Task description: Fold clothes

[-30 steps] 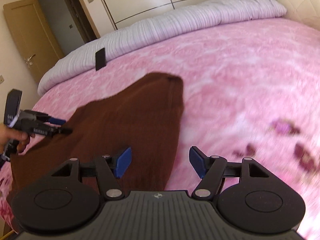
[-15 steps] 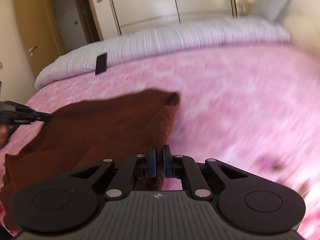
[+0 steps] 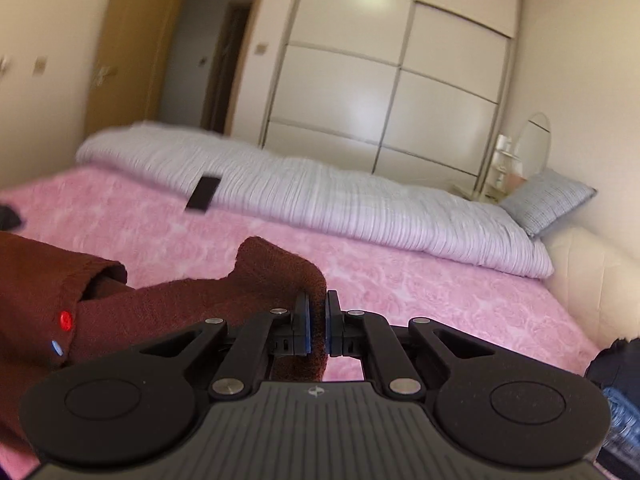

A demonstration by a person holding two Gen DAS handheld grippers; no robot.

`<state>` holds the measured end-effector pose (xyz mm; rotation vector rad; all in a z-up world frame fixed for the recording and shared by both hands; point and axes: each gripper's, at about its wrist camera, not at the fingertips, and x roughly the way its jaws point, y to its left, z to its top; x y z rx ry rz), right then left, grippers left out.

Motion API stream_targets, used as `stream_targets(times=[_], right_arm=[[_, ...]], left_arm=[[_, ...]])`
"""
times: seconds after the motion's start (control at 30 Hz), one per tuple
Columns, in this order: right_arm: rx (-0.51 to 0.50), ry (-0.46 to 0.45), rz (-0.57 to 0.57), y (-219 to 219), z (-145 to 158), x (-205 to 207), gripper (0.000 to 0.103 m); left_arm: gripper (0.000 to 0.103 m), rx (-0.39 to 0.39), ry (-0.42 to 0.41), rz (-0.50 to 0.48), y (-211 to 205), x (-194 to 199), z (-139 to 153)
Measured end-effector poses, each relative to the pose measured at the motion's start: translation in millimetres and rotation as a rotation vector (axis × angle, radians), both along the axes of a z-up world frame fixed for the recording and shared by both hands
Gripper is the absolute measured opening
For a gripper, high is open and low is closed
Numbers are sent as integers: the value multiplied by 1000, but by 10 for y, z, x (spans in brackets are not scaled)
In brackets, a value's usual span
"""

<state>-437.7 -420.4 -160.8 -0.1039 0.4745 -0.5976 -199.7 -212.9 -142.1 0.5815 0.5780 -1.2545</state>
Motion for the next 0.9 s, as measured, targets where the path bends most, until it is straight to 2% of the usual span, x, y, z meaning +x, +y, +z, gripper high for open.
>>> stream_targets(times=[0.07, 0.17, 0.3, 0.4, 0.57, 0.63, 0.83, 0.87, 0.9], right_arm=[[26, 45, 12, 43, -160, -5, 6], [95, 82, 17, 122, -447, -101, 6], [167, 121, 47, 320, -819, -378, 6], [228, 155, 70, 437, -1077, -555, 6], [273, 200, 35, 475, -1378, -753, 6], [290, 205, 16, 415, -1446, -812, 6], [311, 211, -9, 240, -1532, -851, 6], [311, 213, -10, 217, -1539, -847, 6], [308, 213, -9, 202, -1543, -839, 6]], left_arm=[[6, 64, 6, -18, -30, -56, -157], [8, 56, 24, -17, -158, 19, -187], [25, 18, 12, -59, -594, 242, -88], [33, 28, 7, -181, -1163, 249, -157], [43, 73, -2, -437, -2317, 34, -632], [43, 114, 6, -515, -2668, -46, -870], [40, 232, 159, -675, -3067, -177, -1369], [28, 252, 185, -701, -3132, -198, -1452], [9, 257, 174, -706, -3128, -234, -1466]])
